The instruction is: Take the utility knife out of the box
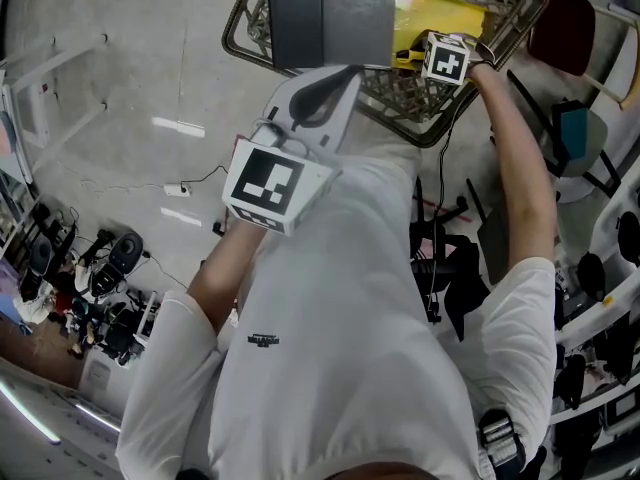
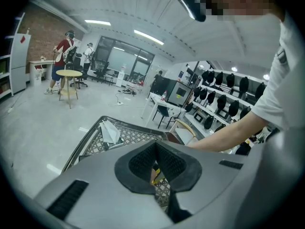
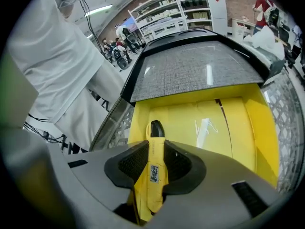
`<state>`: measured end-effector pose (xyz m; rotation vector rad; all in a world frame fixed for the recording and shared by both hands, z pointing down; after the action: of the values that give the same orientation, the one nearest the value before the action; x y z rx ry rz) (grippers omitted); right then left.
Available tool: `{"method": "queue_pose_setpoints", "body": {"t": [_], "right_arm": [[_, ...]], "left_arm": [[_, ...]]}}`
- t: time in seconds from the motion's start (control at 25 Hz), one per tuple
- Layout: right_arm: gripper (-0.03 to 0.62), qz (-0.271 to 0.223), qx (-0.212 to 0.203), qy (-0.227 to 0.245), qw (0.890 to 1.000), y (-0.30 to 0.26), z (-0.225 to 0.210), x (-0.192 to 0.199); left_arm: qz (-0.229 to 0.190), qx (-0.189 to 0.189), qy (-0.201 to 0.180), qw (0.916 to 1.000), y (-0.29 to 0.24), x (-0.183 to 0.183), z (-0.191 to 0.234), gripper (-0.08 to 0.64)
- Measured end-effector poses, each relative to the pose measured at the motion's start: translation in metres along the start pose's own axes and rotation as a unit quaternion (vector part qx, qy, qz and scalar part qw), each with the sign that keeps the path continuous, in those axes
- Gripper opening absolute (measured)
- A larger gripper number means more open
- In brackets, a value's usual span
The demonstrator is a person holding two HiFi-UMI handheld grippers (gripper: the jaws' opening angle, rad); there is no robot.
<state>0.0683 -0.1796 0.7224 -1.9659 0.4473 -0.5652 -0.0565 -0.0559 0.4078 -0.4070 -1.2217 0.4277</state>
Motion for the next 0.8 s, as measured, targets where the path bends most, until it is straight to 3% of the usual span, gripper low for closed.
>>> {"method": "queue_pose_setpoints", "body": {"t": [0.48, 0.8], "right_arm": [[0.091, -0.072, 0.068, -0.030, 0.995, 0.039, -0.005, -0.014], [0.091, -0.154, 0.132, -0.078, 0.976, 0.091, 0.007, -0.023]], "left_arm": [[-0.010, 0.010, -0.017, 0.9997, 0.008, -0.004, -0.015, -0.002], [-0.024, 0.028, -0.040, 0.9985, 0.019, -0.009, -0.028, -0.002]]}}
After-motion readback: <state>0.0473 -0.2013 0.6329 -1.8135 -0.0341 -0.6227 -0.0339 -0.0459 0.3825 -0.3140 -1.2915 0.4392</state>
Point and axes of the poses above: the fingertips, and each gripper's own axes: y backward along the fingers, z to its left, x out of its underside, the point moved 5 cm from there along y, backward along the fingers, and after that the axes turned 8 degrees about -y, right-handed, at the moved point
